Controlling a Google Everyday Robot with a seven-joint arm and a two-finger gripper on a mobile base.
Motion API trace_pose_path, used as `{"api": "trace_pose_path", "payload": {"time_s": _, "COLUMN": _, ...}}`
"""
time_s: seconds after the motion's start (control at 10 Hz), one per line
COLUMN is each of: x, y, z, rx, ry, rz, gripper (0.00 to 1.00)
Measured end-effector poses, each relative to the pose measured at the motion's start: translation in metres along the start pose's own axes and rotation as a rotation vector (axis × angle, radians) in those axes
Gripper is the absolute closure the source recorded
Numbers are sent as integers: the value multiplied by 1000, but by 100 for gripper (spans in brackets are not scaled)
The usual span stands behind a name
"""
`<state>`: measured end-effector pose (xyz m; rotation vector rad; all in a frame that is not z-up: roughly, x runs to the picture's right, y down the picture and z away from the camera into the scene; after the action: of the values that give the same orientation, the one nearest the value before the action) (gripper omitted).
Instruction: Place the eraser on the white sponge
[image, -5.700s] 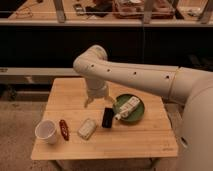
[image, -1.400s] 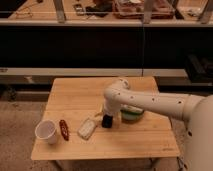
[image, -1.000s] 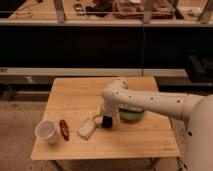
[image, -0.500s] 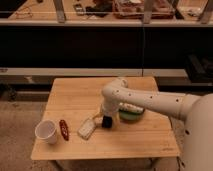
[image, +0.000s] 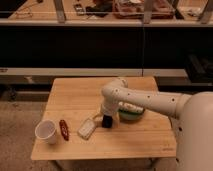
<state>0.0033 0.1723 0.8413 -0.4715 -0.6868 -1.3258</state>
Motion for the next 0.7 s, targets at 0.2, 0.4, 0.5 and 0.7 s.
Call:
{"api": "trace_pose_path", "payload": {"time_s": 0.2, "x": 4, "y": 3, "z": 13, "rx": -5, "ry": -4, "rz": -11, "gripper": 20}}
{"api": "trace_pose_path", "payload": {"time_s": 0.4, "x": 15, "y": 1, "z": 18, "rx": -16, "ry": 11, "rz": -30, "gripper": 25}}
{"api": "trace_pose_path", "payload": {"time_s": 0.5, "x": 18, "y": 2, "z": 18, "rx": -19, "ry": 15, "rz": -33, "gripper": 32}}
{"api": "trace_pose_path", "payload": {"time_s": 0.7, "x": 23, "y": 2, "z": 21, "rx": -27, "ry": 18, "rz": -40, "gripper": 55}}
